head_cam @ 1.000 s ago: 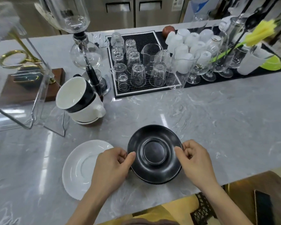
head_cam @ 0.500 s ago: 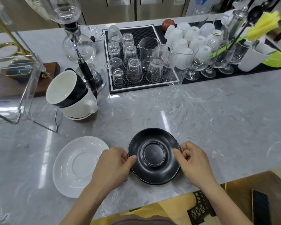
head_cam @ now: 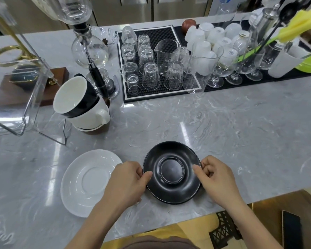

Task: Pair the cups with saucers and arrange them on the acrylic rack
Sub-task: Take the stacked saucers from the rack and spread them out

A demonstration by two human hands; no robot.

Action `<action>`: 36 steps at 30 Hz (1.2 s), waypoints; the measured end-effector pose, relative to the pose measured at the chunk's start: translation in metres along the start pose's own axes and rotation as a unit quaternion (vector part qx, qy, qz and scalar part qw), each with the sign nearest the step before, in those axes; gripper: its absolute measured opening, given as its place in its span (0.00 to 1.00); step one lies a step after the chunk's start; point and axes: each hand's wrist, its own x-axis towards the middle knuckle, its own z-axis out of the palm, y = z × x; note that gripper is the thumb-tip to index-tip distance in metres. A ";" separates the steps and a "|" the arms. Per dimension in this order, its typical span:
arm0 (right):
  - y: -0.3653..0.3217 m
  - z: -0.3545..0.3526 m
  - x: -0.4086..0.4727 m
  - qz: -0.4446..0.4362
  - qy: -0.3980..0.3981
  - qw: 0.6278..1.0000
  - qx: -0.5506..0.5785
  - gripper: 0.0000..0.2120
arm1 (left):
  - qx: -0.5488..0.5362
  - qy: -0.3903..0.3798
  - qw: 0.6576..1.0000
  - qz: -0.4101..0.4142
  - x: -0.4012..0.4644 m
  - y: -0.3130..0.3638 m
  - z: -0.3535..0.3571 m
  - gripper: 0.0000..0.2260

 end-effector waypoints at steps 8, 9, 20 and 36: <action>0.003 -0.001 0.001 -0.040 0.020 0.997 -0.061 0.20 | 0.111 -0.039 0.993 -0.009 0.002 0.009 -0.004 0.19; 0.003 -0.001 0.000 -0.041 0.020 0.997 -0.060 0.20 | 0.112 -0.040 0.993 -0.008 0.003 0.009 -0.004 0.20; 0.005 -0.004 0.002 -0.025 -0.030 0.996 -0.086 0.20 | 0.085 0.015 0.996 0.022 0.003 -0.002 0.004 0.21; -0.026 -0.019 0.036 -0.087 -0.002 0.996 -0.029 0.21 | -0.053 0.073 0.995 0.037 0.014 0.010 -0.028 0.20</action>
